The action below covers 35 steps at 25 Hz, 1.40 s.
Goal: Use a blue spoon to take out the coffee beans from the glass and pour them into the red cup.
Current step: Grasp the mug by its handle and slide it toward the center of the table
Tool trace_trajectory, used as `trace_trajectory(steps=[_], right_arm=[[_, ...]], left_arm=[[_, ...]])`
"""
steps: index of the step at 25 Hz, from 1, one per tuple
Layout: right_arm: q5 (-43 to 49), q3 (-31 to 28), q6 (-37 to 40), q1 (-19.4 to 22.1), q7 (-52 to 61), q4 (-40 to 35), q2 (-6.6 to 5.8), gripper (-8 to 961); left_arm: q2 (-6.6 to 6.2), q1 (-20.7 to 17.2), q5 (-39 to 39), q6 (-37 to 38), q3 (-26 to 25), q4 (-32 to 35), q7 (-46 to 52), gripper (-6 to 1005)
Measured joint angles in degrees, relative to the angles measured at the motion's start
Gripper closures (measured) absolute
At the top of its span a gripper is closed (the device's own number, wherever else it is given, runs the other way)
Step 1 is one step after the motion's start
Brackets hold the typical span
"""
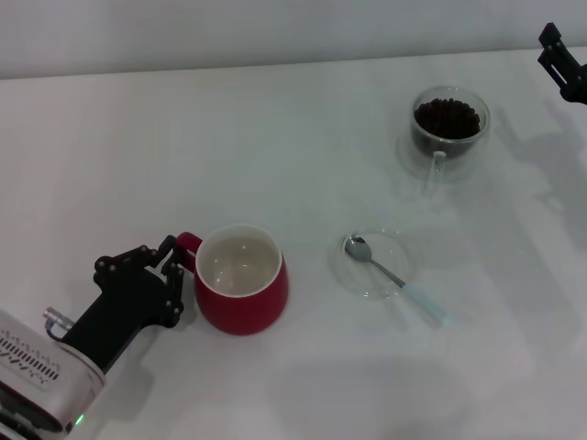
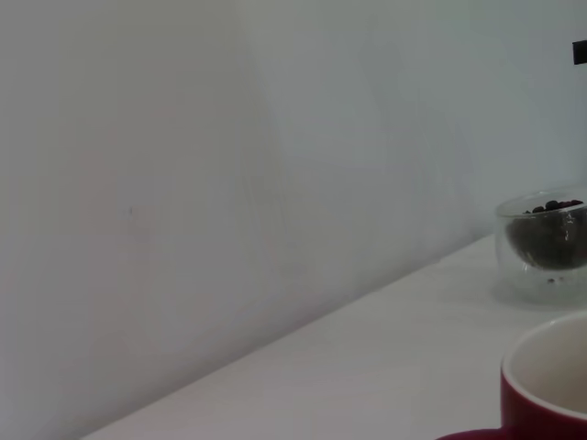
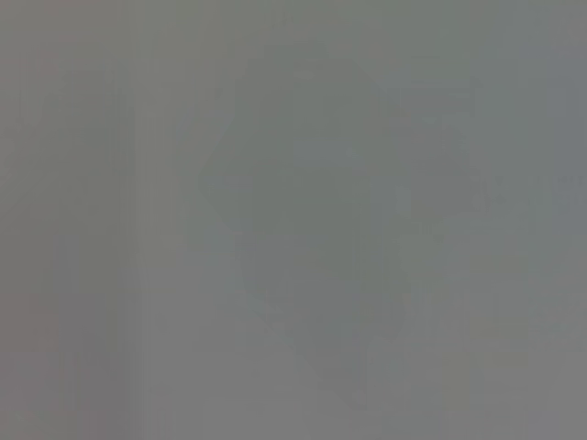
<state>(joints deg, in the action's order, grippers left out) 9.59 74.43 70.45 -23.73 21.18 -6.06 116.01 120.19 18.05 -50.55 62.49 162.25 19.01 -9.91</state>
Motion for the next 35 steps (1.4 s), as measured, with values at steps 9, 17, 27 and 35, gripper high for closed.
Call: trace_trajectory(steps=[9, 17, 27, 35], right_arm=[[-0.1, 0.5, 0.4, 0.0, 0.0, 0.0, 0.00, 112], [-0.1, 0.6, 0.6, 0.2, 0.0, 0.0, 0.00, 112], [0.0, 0.6, 0.6, 0.4, 0.1, 0.0, 0.00, 112], [0.0, 0.6, 1.4, 0.4, 0.1, 0.5, 0.00, 112]], left_arm=[[-0.11, -0.4, 0.0, 0.2, -0.2, 0.1, 1.0, 811], [-0.27, -0.6, -0.2, 0.4, -0.4, 0.2, 1.0, 734], [-0.32, -1.4, -0.2, 0.6, -0.4, 0.7, 1.0, 394], [-0.39, -3.3, 0.1, 1.5, -0.2, 0.8, 1.0, 313]])
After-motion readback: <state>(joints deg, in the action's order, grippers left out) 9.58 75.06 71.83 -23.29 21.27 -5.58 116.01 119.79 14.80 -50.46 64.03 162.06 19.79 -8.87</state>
